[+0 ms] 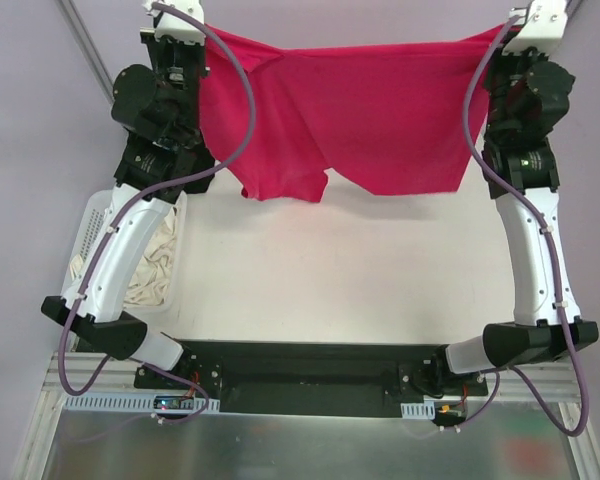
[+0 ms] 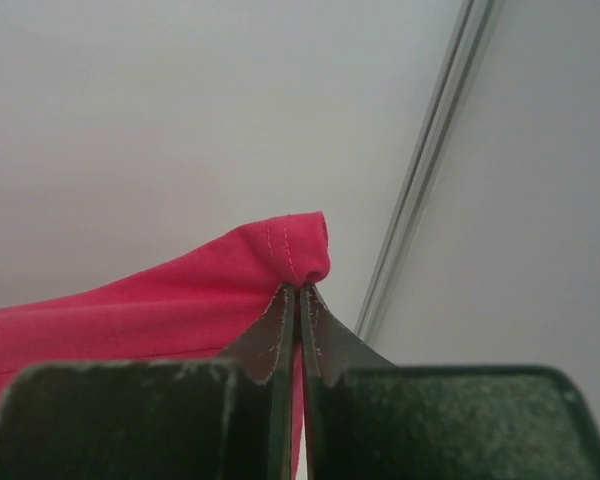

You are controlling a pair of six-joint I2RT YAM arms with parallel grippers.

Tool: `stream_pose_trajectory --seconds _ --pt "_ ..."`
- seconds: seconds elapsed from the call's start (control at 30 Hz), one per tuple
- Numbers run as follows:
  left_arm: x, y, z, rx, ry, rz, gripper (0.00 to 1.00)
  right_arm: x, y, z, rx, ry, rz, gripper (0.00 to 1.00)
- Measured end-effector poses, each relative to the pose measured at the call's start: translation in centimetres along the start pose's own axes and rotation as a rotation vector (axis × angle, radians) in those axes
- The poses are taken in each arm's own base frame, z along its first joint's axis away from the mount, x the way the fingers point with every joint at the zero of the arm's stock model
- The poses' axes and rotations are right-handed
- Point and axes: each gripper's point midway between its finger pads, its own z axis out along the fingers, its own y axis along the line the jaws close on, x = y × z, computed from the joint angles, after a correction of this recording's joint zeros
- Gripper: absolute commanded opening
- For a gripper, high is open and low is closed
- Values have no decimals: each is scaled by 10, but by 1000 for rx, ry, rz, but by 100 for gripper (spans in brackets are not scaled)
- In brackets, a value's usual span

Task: Fold and stack the t-shirts
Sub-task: Flatten out the tshirt

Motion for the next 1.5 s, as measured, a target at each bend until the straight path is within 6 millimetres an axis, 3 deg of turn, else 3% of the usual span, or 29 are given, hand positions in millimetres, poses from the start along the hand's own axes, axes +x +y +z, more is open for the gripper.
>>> stream_pose_trajectory --seconds 0.2,0.33,0.43,0.57,0.77,0.83,0.93,1.03,1.13,1.23,1.33,1.43,1.5 --pt "51 -18 -5 27 115 21 0 68 18 -16 -58 163 -9 1" --pt "74 -21 -19 45 188 14 0 69 11 -37 -62 189 6 1" --pt "65 -14 -27 42 188 -5 0 47 0 -54 -54 154 30 1" --pt "38 1 -45 37 156 -48 0 15 -16 -82 -54 98 78 1" --pt "-25 27 -95 64 56 -157 0 -12 -37 -136 -63 57 140 1" --pt "-36 43 -116 64 44 -185 0 -17 -43 -158 -74 51 163 1" --pt "-44 68 -146 68 32 -233 0 -22 -53 -193 -87 38 194 1" --pt "-38 87 -178 82 34 -271 0 -27 -66 -234 -100 -3 236 1" --pt "-32 100 -197 85 39 -287 0 -32 -71 -257 -114 -39 270 1" --pt "-27 98 -197 83 55 -272 0 -27 -67 -254 -120 -31 275 1" --pt "-15 84 -175 48 101 -196 0 -4 -54 -228 -113 36 250 1" --pt "5 53 -137 20 144 -98 0 30 -31 -174 -90 136 206 1" --pt "29 33 -104 -3 190 -41 0 61 -10 -128 -80 222 167 1"
